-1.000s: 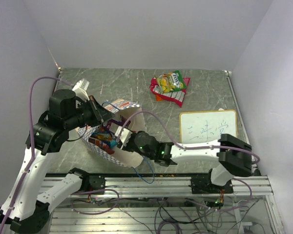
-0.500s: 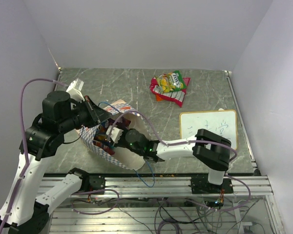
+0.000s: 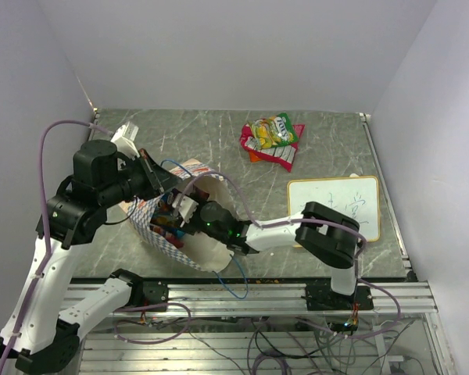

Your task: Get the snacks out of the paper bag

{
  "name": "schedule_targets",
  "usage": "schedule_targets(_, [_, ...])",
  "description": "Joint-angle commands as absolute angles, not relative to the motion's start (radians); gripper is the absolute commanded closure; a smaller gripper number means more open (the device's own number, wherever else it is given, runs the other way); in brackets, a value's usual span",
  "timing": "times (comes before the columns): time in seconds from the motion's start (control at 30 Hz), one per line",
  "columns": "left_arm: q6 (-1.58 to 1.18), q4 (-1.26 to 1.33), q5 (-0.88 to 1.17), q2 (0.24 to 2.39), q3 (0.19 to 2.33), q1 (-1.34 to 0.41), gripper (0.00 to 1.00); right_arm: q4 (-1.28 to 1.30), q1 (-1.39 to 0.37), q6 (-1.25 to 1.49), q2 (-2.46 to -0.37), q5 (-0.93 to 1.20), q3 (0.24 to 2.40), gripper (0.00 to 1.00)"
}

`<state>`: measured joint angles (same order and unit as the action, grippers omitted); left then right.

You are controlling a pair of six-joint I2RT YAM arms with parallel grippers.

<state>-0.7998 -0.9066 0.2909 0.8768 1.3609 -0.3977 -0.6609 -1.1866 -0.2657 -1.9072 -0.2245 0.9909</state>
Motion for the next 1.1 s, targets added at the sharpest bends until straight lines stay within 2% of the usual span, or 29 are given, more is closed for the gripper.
schedule_targets(0.0, [-0.790,-0.875,0.322,0.860,1.399,-0.408,0.93,-0.679,-1.179,-0.288,-1.983,-0.279,1.082,0.39])
schedule_targets(0.2, [-0.767,-0.948,0.311,0.878,1.430,-0.408,0.93,-0.631,-1.149,-0.272,-2.016,-0.328,1.137,0.40])
schedule_targets(0.37, [-0.751,-0.987,0.270,0.890,1.459,-0.408,0.93,-0.612,-1.127,-0.263,-2.047,-0.304,1.149,0.49])
schedule_targets(0.47, [-0.761,-1.003,0.243,0.883,1.460,-0.408,0.93,-0.617,-1.120,-0.264,-2.051,-0.281,1.150,0.51])
schedule_targets(0.57, [-0.776,-0.997,0.236,0.874,1.449,-0.408,0.93,-0.603,-1.120,-0.263,-2.057,-0.270,1.155,0.47])
schedule_targets(0.67, [-0.789,-0.999,0.218,0.874,1.443,-0.408,0.93,-0.616,-1.114,-0.230,-2.080,-0.313,1.153,0.36])
schedule_targets(0.8, [-0.821,-0.984,0.190,0.864,1.416,-0.408,0.93,-0.594,-1.096,-0.230,-2.101,-0.299,1.181,0.37])
schedule_targets(0.9, [-0.838,-0.973,0.179,0.857,1.401,-0.408,0.93,-0.581,-1.089,-0.258,-2.092,-0.240,1.184,0.46])
schedule_targets(1.0, [-0.844,-0.973,0.152,0.854,1.399,-0.408,0.93,-0.554,-1.084,-0.273,-2.048,-0.160,1.178,0.73])
schedule_targets(1.07, [-0.844,-0.974,0.135,0.857,1.401,-0.408,0.93,-0.543,-1.080,-0.263,-2.027,-0.116,1.172,0.82])
